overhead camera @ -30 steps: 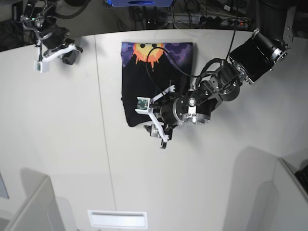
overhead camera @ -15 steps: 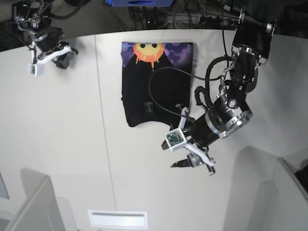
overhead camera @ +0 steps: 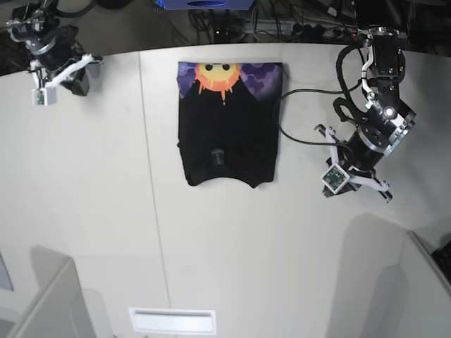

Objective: Fold the T-shirt properly

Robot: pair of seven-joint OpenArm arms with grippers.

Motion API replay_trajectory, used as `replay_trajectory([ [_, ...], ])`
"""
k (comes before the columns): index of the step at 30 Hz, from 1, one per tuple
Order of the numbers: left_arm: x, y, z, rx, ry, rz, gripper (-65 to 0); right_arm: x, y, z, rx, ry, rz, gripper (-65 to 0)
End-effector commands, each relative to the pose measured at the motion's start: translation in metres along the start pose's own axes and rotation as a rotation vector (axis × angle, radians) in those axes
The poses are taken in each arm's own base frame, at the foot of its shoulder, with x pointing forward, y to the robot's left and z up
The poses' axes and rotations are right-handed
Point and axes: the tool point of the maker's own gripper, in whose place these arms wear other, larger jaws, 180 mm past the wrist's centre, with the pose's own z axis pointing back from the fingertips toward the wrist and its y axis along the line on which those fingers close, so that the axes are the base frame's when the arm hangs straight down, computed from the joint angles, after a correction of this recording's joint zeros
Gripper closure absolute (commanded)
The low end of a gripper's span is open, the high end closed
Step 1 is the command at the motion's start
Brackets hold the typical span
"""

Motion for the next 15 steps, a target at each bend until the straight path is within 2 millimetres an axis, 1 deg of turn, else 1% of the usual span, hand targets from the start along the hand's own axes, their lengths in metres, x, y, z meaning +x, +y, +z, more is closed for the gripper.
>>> replay_trajectory([
  [1, 0.005, 0.008, 0.006, 0.027, -0.036, 0.0, 0.0, 0.007, 0.002, 0.005, 0.017, -0.018, 0.042, 0.0],
  [3, 0.001, 0.002, 0.015, 0.021, -0.093, 0.025, 0.0, 0.002, -0.002, 0.009, 0.013, 0.007, 0.075, 0.0],
  [6, 0.002, -0.006, 0.034, 0.016, -0.242, 0.071, 0.0, -0.007, -0.015, 0.01, -0.05, 0.059, 0.152, 0.0],
  [8, -0.003, -0.009, 0.048, 0.022, -0.29, 0.094, 0.0, -0.018, -0.021, 0.01, -0.098, 0.103, 0.197, 0.0],
  [9, -0.008, -0.009, 0.055, 0.029, -0.291, 0.099, 0.0, -0.025, -0.023, 0.012, -0.11, 0.129, 0.225, 0.0],
  [11, -0.022, -0.016, 0.067, 0.022, -0.267, 0.111, 0.0, -0.035, -0.024, 0.015, -0.099, 0.174, 0.305, 0.0],
  [15, -0.049, -0.036, 0.09, -0.016, -0.213, 0.148, 0.0, -0.061, -0.018, 0.023, -0.049, 0.276, 0.427, 0.0],
])
